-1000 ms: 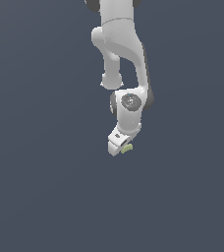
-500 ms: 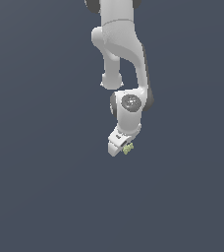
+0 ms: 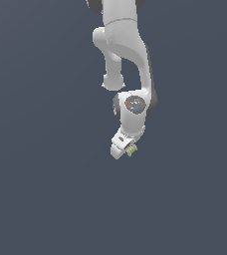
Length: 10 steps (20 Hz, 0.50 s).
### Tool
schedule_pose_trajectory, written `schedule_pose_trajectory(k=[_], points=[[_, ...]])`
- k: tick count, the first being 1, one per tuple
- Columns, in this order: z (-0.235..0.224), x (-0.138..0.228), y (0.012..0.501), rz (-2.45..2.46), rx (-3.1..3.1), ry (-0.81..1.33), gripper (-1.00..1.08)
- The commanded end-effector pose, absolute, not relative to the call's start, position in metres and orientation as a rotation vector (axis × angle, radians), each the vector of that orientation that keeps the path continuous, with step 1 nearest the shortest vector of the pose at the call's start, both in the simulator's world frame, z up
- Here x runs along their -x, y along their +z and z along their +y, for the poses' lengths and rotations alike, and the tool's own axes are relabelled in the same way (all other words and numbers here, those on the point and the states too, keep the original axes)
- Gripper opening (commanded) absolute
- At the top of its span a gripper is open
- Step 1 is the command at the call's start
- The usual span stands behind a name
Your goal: Pick up the object and move it to a goal position.
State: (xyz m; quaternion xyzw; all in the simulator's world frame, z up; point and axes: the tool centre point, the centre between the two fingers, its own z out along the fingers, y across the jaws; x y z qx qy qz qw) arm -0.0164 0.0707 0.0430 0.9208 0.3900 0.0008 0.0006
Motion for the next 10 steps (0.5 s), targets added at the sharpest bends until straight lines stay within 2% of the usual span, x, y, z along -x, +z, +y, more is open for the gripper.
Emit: schedule_pose_trajectory(k=[1, 10], points=[[0.079, 0.012, 0.047, 1.226, -2.891, 0.003, -1.0], [0.126, -0.018, 0.067, 1.226, -2.892, 0.002, -1.0]])
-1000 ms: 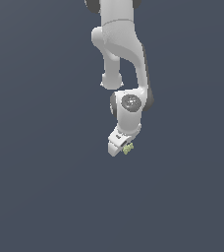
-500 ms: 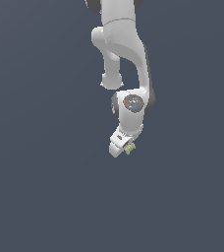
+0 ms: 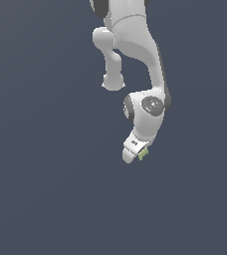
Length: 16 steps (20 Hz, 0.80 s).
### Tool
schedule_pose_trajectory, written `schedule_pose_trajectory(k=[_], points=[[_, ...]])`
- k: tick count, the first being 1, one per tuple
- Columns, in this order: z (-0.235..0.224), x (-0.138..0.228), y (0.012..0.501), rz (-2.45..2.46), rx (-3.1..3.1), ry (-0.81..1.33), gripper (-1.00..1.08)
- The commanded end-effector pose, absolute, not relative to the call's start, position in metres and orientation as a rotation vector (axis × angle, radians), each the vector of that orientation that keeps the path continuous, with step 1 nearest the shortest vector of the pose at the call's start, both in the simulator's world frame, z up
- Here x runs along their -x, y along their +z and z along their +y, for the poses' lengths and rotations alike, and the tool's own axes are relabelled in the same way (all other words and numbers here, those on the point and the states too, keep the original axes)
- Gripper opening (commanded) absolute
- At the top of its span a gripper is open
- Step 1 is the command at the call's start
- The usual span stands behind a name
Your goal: Pick up the object and move it to a goal position.
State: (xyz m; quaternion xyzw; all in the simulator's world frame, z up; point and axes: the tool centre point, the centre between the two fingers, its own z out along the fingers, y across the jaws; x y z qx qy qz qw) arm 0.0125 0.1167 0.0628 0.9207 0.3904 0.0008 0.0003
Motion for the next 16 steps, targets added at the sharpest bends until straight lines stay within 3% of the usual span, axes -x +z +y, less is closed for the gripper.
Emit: schedule_pose_trajectory(k=[1, 16], points=[[0.133, -0.022, 0.07, 1.226, -2.892, 0.002, -1.0], [0.201, -0.07, 0.099, 1.227, -2.893, 0.001, -1.0]])
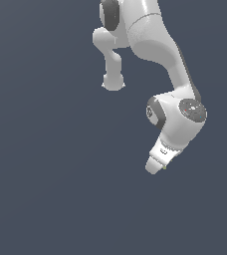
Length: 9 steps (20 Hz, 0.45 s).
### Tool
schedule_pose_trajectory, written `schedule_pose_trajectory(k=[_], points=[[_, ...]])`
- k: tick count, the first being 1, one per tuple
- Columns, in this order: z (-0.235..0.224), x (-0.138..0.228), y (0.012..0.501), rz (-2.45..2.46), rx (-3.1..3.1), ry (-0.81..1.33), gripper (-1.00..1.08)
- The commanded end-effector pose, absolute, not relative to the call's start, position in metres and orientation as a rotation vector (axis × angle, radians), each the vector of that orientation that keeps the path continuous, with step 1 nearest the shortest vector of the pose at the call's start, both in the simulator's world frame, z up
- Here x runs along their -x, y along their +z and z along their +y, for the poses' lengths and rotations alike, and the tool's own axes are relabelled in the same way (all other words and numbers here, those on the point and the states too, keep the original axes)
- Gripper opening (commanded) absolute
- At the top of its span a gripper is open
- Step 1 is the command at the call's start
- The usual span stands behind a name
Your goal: Pick up the object and move it to a goal position.
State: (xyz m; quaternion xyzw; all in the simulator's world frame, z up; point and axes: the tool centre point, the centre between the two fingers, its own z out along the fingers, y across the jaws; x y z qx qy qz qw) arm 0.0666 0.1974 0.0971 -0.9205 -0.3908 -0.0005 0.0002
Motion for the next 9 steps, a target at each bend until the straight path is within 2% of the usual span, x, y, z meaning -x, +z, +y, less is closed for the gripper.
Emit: schedule_pose_trajectory(k=[1, 9], points=[[0.2028, -0.071, 0.0996, -1.226, 2.892, -0.001, -1.0], [0.2091, -0.0763, 0.1017, -1.227, 2.892, 0.0, -1.0]])
